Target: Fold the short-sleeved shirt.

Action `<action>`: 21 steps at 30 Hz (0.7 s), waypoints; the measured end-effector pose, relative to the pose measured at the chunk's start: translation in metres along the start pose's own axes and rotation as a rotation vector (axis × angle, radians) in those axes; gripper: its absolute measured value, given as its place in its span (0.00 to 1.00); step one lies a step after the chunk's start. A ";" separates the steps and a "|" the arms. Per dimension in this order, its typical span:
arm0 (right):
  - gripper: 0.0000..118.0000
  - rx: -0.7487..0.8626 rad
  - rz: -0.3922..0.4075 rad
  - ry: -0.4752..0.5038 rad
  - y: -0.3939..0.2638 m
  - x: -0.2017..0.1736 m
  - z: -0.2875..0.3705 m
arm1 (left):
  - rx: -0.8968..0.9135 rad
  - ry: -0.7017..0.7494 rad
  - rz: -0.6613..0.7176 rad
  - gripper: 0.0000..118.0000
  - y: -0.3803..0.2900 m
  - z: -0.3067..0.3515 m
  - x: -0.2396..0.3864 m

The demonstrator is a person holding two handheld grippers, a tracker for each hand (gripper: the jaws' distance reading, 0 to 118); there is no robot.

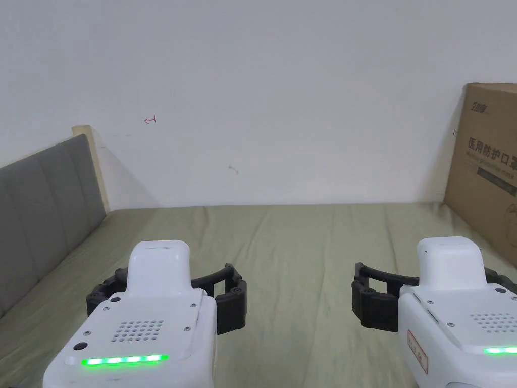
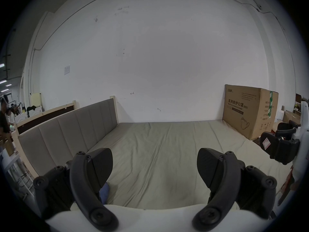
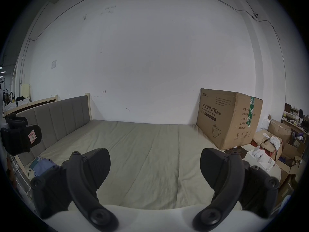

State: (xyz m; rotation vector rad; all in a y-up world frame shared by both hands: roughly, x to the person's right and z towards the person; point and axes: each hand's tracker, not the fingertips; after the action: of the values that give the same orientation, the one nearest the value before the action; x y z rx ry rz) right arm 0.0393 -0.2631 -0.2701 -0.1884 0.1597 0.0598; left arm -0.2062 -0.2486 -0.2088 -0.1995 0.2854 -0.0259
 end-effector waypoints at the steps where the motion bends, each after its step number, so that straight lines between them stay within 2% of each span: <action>1: 0.93 0.000 -0.001 0.002 0.000 0.000 0.000 | 0.003 0.004 0.001 0.90 0.000 0.000 0.000; 11: 0.93 0.002 -0.007 0.000 -0.001 0.003 0.002 | 0.081 -0.009 -0.059 0.90 -0.003 0.006 0.006; 21: 0.93 0.002 -0.010 -0.010 -0.001 0.005 0.003 | 0.081 -0.008 -0.064 0.90 -0.004 0.006 0.008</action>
State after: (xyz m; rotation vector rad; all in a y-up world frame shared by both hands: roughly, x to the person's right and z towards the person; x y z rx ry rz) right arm 0.0453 -0.2633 -0.2677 -0.1872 0.1493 0.0509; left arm -0.1966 -0.2517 -0.2043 -0.1283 0.2690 -0.0997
